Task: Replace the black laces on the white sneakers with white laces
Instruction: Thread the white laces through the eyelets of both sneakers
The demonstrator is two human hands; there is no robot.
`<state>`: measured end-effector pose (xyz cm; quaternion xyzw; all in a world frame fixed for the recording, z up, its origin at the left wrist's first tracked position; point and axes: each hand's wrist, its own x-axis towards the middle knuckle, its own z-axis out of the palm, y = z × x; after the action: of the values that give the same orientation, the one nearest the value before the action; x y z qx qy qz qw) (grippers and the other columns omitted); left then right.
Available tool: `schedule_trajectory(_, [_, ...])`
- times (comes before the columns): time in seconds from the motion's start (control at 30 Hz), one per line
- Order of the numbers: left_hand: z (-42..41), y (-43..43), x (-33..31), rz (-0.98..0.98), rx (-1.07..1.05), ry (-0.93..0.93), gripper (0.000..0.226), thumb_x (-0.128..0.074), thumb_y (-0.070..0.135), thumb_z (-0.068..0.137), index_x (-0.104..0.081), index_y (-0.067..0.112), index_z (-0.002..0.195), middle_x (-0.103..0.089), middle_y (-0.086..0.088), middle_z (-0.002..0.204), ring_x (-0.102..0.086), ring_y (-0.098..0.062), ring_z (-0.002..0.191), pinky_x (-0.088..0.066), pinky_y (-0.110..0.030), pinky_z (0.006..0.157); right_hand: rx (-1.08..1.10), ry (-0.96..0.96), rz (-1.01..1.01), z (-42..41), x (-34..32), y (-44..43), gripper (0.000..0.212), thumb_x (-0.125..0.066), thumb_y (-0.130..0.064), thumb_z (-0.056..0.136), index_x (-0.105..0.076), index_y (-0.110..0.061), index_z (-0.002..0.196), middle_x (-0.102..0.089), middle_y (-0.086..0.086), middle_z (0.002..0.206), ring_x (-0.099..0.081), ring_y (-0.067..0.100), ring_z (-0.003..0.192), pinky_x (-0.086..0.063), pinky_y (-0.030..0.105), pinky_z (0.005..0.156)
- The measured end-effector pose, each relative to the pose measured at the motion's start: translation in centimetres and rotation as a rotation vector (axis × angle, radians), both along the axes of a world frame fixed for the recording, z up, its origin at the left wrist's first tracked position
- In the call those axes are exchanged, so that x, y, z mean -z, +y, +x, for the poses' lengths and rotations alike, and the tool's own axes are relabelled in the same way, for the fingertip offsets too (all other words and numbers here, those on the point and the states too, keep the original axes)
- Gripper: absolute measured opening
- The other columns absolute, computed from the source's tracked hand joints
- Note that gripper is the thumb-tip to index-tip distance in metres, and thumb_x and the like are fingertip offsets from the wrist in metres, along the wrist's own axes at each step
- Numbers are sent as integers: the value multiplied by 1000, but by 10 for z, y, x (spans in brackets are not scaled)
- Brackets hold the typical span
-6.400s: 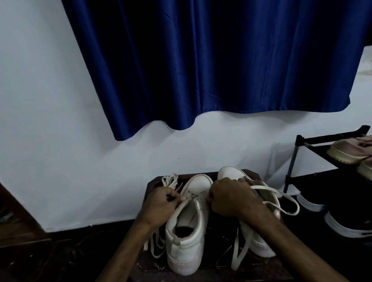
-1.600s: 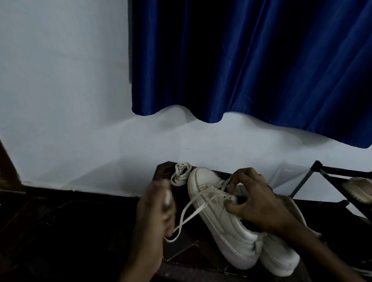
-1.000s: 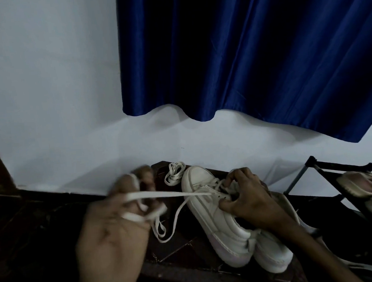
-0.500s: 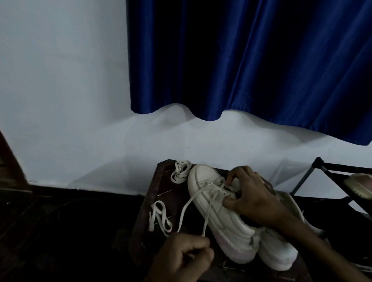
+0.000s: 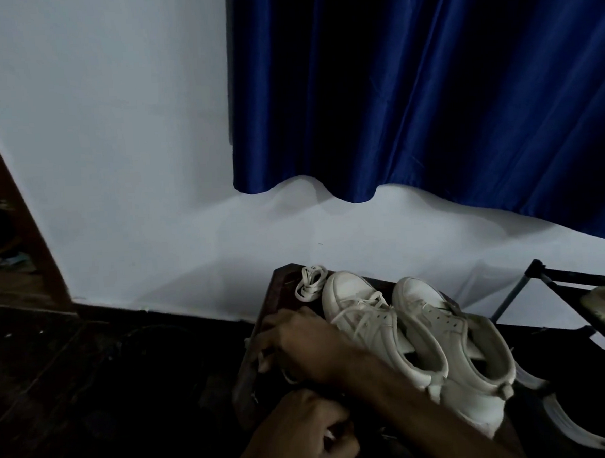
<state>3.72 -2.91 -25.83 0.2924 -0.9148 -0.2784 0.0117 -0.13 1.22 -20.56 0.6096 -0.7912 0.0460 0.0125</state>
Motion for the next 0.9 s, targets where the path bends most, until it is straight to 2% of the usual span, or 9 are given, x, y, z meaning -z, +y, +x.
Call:
schedule_trajectory(0.1, [47, -4, 14, -111, 271, 91, 24, -46, 28, 91, -70, 24, 90, -66, 6, 88, -65, -12, 76, -49, -18, 70, 1, 19, -6, -3, -1, -4, 24, -72, -20, 70, -68, -28, 93, -61, -4, 99, -55, 21, 100, -34, 35, 75])
schedule_trajectory(0.17, [80, -3, -4, -89, 460, 260, 34, -41, 53, 90, -66, 32, 82, -59, 21, 80, -61, 3, 79, -31, 2, 70, 6, 80, 4, -5, 0, -3, 27, -71, -19, 72, -64, -21, 98, -55, 3, 106, -48, 25, 104, -36, 38, 77])
schedule_trajectory(0.23, [80, -10, -1, 125, 658, 356, 23, -47, 50, 83, -62, 33, 87, -59, 22, 84, -60, 4, 89, -31, -1, 75, 54, 86, -36, -7, -9, -2, 29, -64, -12, 77, -57, -13, 105, -54, 9, 111, -46, 29, 106, -41, 43, 81])
schedule_trajectory(0.33, [68, -9, -13, 88, 707, 615, 20, -62, 36, 85, -47, 28, 74, -50, 21, 83, -53, 5, 88, -38, -14, 89, 174, 2, -189, -19, -39, -2, 24, -54, -8, 85, -50, -15, 107, -64, 12, 102, -57, 34, 93, -39, 37, 70])
schedule_trajectory(0.43, [67, -17, -17, 46, 757, 654, 26, -63, 33, 90, -44, 28, 73, -47, 16, 90, -51, 2, 88, -41, -17, 90, 262, 18, -272, -38, -73, 3, 11, -55, -21, 94, -53, -19, 104, -69, 1, 94, -63, 26, 84, -33, 29, 64])
schedule_trajectory(0.53, [61, -27, -15, -138, 727, 719, 23, -64, 34, 90, -52, 23, 74, -51, 15, 96, -53, 2, 89, -31, -8, 94, 303, 98, -288, -53, -101, 11, 16, -61, -31, 94, -57, -17, 102, -69, -1, 90, -63, 19, 79, -42, 30, 65])
schedule_trajectory(0.7, [57, -35, -13, -172, 600, 750, 22, -51, 45, 97, -56, 26, 86, -49, 15, 115, -52, -1, 98, -46, -24, 82, 323, 253, -244, -73, -129, 29, 16, -64, -27, 91, -55, -14, 92, -72, 0, 88, -62, 25, 70, -50, 35, 61])
schedule_trajectory(0.83, [44, -35, -39, 32, 327, 939, 13, -50, 31, 98, -59, 22, 102, -52, 16, 112, -56, -7, 107, -44, -19, 87, 405, -2, -371, -75, -140, 39, 15, -74, -25, 84, -67, -11, 85, -66, 3, 70, -59, 19, 58, -50, 32, 55])
schedule_trajectory(0.9, [29, -34, -62, 195, 227, 1026, 18, -50, 23, 99, -59, 20, 114, -59, 15, 112, -59, -12, 106, -47, -21, 87, 406, -196, -378, -69, -142, 43, 5, -70, -11, 87, -73, -7, 87, -68, 3, 70, -63, 13, 56, -48, 20, 53])
